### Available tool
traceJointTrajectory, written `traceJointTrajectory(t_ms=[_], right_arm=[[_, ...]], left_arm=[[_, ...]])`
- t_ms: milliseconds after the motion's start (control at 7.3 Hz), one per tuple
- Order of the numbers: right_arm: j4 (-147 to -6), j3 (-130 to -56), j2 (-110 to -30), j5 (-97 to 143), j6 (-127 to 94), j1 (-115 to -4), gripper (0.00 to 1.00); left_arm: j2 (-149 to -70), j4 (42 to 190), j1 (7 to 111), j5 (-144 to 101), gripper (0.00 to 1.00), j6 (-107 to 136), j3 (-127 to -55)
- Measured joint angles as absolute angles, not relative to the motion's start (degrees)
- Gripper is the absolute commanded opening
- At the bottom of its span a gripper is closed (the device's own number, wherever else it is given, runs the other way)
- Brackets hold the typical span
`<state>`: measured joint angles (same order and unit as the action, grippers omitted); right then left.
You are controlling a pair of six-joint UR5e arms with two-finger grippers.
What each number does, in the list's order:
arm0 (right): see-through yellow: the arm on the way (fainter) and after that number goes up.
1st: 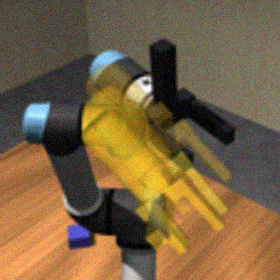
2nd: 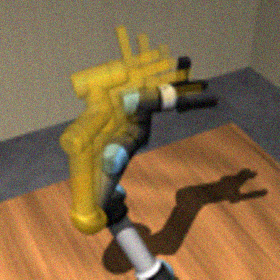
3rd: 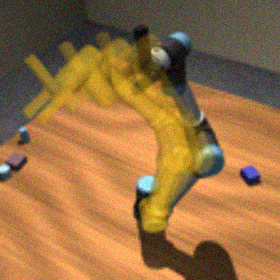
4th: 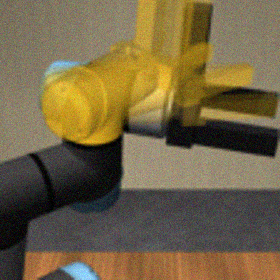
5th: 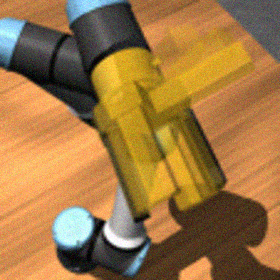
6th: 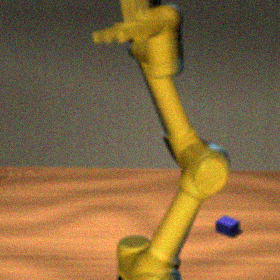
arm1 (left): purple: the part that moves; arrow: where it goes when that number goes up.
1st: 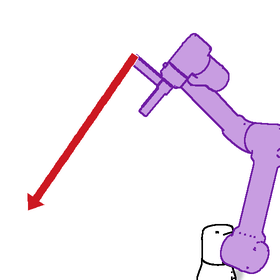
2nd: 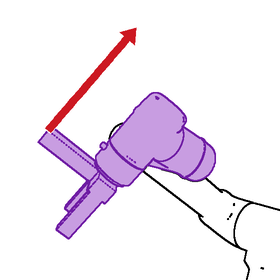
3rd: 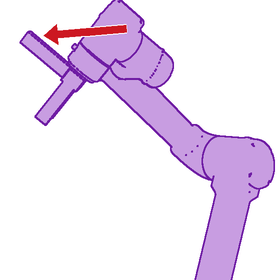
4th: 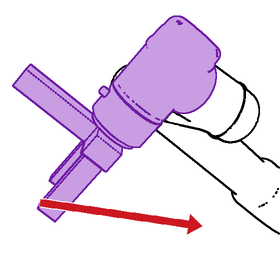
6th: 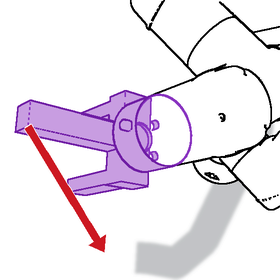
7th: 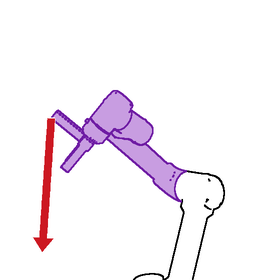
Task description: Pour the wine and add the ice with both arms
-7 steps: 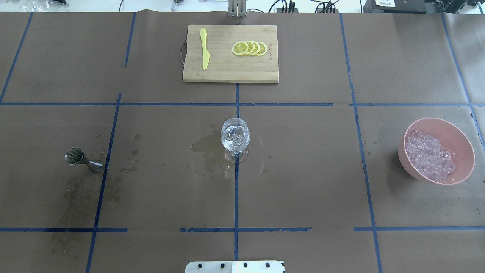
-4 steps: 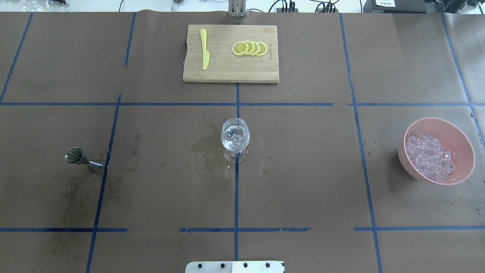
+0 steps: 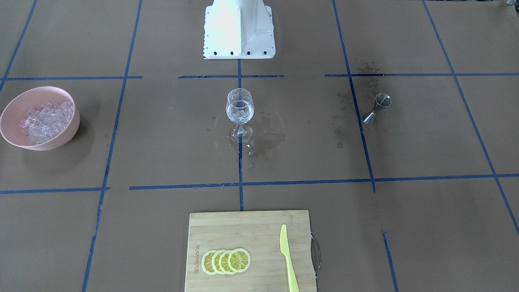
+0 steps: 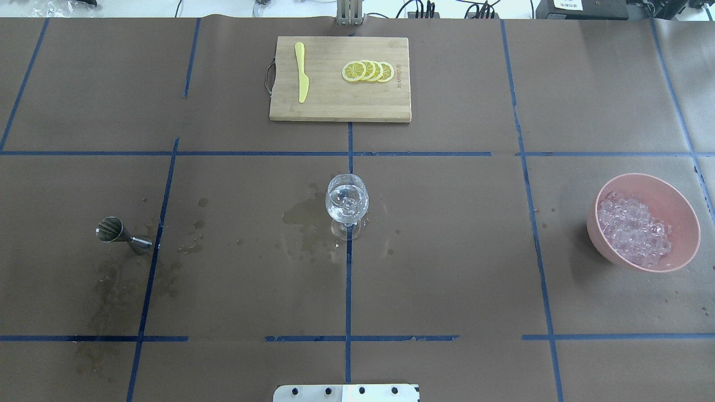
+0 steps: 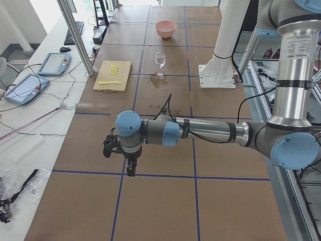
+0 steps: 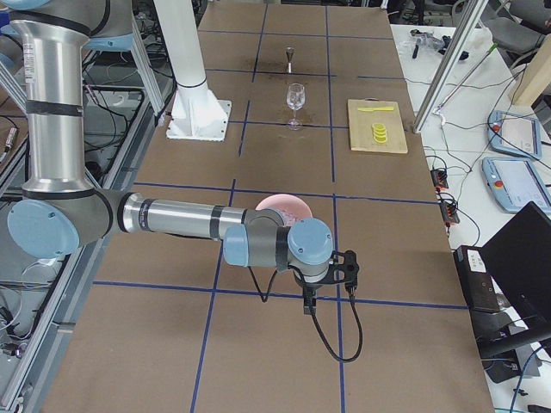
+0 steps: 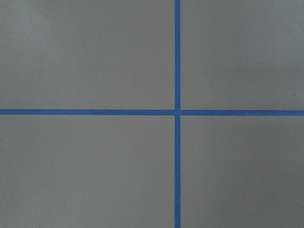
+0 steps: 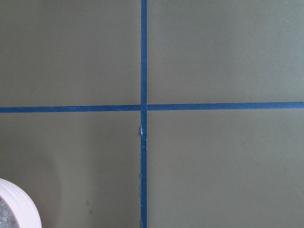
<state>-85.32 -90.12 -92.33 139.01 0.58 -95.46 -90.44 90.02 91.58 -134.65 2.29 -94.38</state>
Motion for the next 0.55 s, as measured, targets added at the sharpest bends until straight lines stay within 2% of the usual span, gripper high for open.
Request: traceJointTrajectory(t_ms=[548], right_arm=[[-85.3, -90.0, -92.4, 139.0, 0.6, -95.9, 1.00]], left_arm=[[-90.5, 90.1, 91.6, -134.6, 1.00, 2.3, -94.5]])
